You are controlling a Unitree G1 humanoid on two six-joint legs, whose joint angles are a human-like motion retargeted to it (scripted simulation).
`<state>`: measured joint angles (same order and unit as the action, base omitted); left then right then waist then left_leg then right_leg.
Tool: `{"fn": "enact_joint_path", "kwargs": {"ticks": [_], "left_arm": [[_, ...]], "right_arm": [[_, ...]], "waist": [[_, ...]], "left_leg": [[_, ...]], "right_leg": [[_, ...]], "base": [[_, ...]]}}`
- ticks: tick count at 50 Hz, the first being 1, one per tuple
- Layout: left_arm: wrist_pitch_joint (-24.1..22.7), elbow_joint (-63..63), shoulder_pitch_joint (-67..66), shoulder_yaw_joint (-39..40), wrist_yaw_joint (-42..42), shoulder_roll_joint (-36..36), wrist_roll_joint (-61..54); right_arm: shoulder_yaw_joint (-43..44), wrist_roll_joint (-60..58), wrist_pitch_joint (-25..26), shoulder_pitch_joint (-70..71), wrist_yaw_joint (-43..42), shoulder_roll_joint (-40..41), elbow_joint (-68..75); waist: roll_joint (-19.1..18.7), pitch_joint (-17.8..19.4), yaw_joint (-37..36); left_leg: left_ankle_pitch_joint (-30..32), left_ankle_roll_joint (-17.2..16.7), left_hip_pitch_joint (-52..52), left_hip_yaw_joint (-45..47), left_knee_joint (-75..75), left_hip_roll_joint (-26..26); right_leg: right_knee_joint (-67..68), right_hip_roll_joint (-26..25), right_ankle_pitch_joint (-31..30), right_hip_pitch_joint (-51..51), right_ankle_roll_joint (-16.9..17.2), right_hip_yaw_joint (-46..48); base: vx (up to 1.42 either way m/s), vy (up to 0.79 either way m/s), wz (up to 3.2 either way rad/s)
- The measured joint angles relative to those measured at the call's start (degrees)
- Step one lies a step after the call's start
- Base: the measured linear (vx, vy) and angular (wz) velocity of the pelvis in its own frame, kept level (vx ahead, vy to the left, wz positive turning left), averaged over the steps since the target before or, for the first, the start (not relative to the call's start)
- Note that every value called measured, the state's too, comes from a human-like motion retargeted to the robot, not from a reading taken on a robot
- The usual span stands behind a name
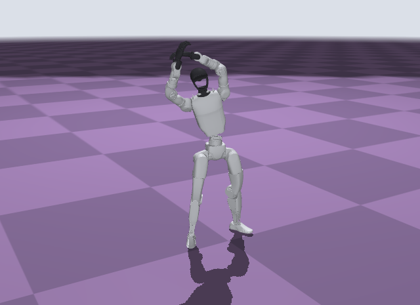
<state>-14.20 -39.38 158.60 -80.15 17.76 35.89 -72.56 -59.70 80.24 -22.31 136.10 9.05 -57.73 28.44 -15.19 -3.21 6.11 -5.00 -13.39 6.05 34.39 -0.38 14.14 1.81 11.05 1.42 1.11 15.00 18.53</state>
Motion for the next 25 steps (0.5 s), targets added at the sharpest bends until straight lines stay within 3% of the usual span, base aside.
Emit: {"fn": "enact_joint_path", "kwargs": {"ticks": [12, 19, 25], "left_arm": [[-4.5, 10.3, -6.6, 1.1, -2.0, 10.1, -5.7], [-15.0, 21.3, -13.8, 6.6, -11.2, 19.7, -0.7], [-25.2, 34.7, -26.4, 17.8, -21.8, 29.1, 6.9]], "right_arm": [[-2.2, -13.8, -0.5, -0.1, -7.4, -0.2, -5.5], [-3.2, -32.2, -1.6, 1.0, -18.3, -6.9, -7.0], [-1.8, -48.6, -1.2, -2.0, -29.6, -16.8, -14.2]], "waist": [[7.3, -1.6, -3.9], [12.1, -1.9, -7.0], [16.6, -0.9, -9.3]], "left_leg": [[-1.1, 0.3, -0.3, -0.7, -0.1, -0.5], [-1.3, 0.2, -1.3, -1.7, -0.5, -1.5], [-1.3, -0.2, -2.1, -2.8, -1.4, -2.9]], "right_leg": [[-0.1, 0.5, -0.3, -0.2, 0.0, 0.6], [-0.8, 1.4, -0.8, -0.1, 0.0, 1.6], [-1.3, 2.6, -1.2, 0.0, 0.0, 2.6]], "base": [[0.0, 0.02, 0.03], [0.01, 0.07, 0.13], [0.01, 0.1, 0.17]]}}
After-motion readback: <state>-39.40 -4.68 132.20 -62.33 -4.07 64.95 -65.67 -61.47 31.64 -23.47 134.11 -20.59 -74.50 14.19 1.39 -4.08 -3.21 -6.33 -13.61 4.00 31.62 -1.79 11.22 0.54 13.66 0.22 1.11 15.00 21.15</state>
